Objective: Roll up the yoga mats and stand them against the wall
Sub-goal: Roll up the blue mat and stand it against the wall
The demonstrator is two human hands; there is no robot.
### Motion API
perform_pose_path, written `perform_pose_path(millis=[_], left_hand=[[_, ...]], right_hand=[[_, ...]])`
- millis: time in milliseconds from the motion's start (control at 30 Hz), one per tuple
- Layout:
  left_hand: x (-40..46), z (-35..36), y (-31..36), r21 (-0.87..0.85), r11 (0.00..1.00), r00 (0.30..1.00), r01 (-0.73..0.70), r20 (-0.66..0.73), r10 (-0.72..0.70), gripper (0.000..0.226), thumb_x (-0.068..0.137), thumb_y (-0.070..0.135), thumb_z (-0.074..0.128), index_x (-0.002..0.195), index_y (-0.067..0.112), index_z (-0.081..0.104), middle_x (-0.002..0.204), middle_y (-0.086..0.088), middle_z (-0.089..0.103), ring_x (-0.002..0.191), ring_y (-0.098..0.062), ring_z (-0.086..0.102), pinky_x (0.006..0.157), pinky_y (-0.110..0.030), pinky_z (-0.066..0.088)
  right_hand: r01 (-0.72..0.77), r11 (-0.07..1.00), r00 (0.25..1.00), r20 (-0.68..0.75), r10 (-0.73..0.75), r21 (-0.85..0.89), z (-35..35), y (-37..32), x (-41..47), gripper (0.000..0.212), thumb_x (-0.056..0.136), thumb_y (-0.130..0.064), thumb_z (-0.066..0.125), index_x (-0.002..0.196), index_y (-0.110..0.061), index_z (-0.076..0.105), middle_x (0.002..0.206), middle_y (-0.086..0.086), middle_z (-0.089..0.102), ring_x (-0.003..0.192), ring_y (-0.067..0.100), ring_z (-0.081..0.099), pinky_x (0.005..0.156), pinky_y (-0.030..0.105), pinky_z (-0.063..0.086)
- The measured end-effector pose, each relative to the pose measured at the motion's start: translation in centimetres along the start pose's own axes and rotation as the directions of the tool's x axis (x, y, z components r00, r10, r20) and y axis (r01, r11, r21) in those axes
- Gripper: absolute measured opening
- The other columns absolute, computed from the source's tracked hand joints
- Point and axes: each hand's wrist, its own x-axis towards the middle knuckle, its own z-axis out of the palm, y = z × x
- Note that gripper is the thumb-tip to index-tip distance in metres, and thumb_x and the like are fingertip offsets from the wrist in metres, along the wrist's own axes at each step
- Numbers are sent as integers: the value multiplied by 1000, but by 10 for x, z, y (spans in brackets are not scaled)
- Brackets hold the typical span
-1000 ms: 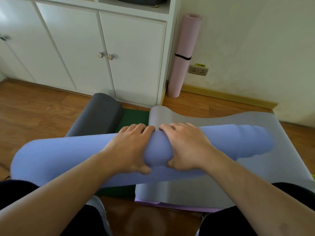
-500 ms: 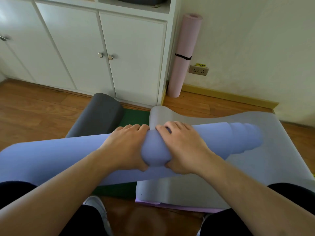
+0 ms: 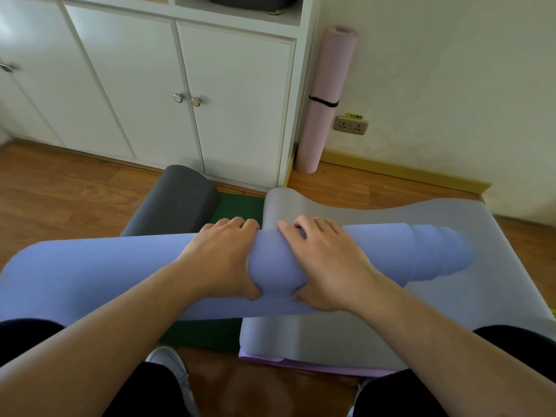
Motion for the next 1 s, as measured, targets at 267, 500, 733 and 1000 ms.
perform_pose_path(millis=[267,500,733,1000], left_hand=[[-4,16,12,140,986,992,-93,-71,104,115,61,78,79,152,26,31,140,2,47,124,-21,48,110,-37,44],[4,0,0,-19,998,995,-59,-86,57,104,59,76,80,145,34,39,131,11,56,115,-14,54,104,-35,45],[-2,6,0,63,993,990,-102,-87,108,116,60,84,75,153,31,30,145,6,43,129,-19,44,113,-37,42],[3,4,-2,27,996,993,-90,-73,91,105,61,70,84,147,31,38,136,8,52,120,-16,50,106,-34,43]], right_hand=[[-19,993,1000,3,19,121,1,1,5,103,66,-58,81,151,-29,31,128,-1,59,113,26,60,97,40,49],[11,1000,1000,-24,-11,-5,1,1,2,131,67,-59,88,165,-21,11,149,8,36,134,30,41,117,41,34],[2,999,999,-50,0,40,-1,7,7,106,67,-53,80,155,-25,29,135,3,57,120,29,55,104,40,44],[-2,999,1000,-14,3,42,-1,3,0,136,68,-64,86,166,-20,2,147,8,38,132,29,43,116,39,35]])
